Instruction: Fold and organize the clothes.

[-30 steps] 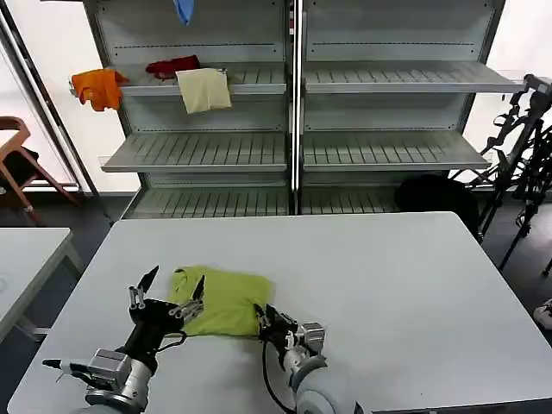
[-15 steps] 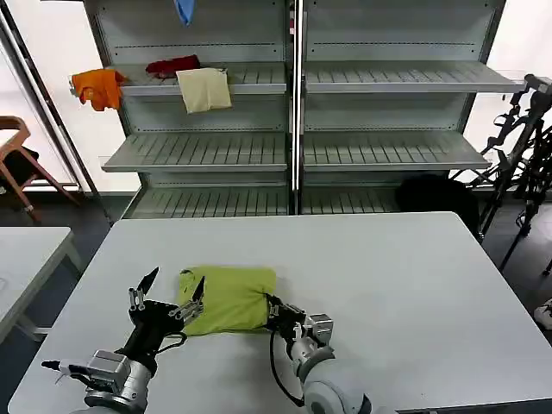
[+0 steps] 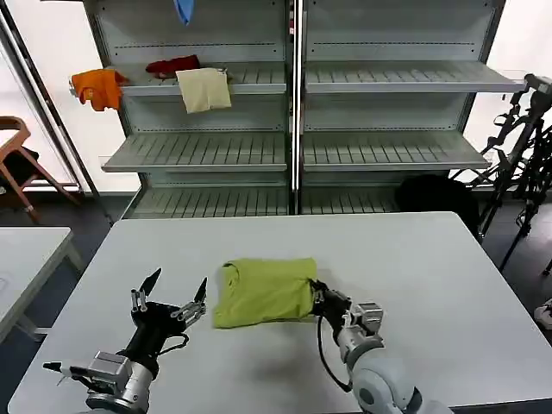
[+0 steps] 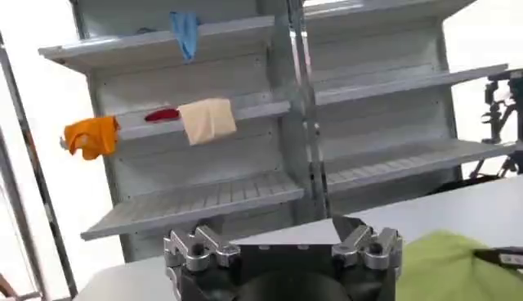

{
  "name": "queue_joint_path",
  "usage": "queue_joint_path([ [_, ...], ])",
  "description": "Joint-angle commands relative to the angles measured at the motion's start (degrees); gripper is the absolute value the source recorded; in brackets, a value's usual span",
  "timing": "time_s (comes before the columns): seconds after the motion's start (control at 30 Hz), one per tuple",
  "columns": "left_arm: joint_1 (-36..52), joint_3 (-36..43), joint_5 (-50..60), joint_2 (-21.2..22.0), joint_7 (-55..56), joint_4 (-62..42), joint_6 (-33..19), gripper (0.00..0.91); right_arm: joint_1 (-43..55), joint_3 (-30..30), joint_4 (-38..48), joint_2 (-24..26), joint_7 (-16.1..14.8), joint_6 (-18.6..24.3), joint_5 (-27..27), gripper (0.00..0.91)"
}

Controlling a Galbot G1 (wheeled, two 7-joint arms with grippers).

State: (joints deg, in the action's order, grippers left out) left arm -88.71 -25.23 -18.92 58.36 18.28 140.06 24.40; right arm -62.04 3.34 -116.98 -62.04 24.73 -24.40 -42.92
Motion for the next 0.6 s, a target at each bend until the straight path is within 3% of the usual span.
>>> queue_joint_path([
  [0.03, -0.5, -0.1, -0.2, -0.1, 0.1, 0.9, 0.4, 0.907, -1.8, 5.0, -2.9, 5.5, -4.6, -3.8, 13.6, 0.907],
  [0.1, -0.8, -0.1, -0.3, 0.0, 0.2, 1.3, 0.5, 0.907, -2.4, 6.3, -4.6, 6.0, -3.3, -3.8, 14.6, 0.907],
  [0.2, -1.5, -0.1, -0.9, 0.0, 0.4, 1.8, -0.2, 0.907, -6.7, 11.2, -8.5, 7.7, -0.4, 0.3, 15.3, 0.907],
  [0.3, -2.7, -0.2, -1.1, -0.3, 0.4, 1.7, -2.2, 0.907, -13.7, 18.5, -13.0, 9.0, -0.2, 4.6, 15.2, 0.907],
  [0.43, -4.7, 0.2, -1.1, -0.4, 0.4, 0.8, -5.1, 0.907, -30.4, 29.0, -17.5, 8.5, 1.2, 14.8, 18.8, 0.907],
  [0.57, -8.0, 1.1, -0.1, -0.1, 0.8, -1.3, -10.7, 0.907, -44.6, 33.1, -19.2, 6.5, 3.0, 27.9, 25.2, 0.907],
  [0.6, -8.7, 1.1, 0.2, -0.2, 0.9, -1.7, -11.8, 0.907, -46.0, 33.3, -19.2, 6.3, 3.6, 28.9, 26.1, 0.907],
])
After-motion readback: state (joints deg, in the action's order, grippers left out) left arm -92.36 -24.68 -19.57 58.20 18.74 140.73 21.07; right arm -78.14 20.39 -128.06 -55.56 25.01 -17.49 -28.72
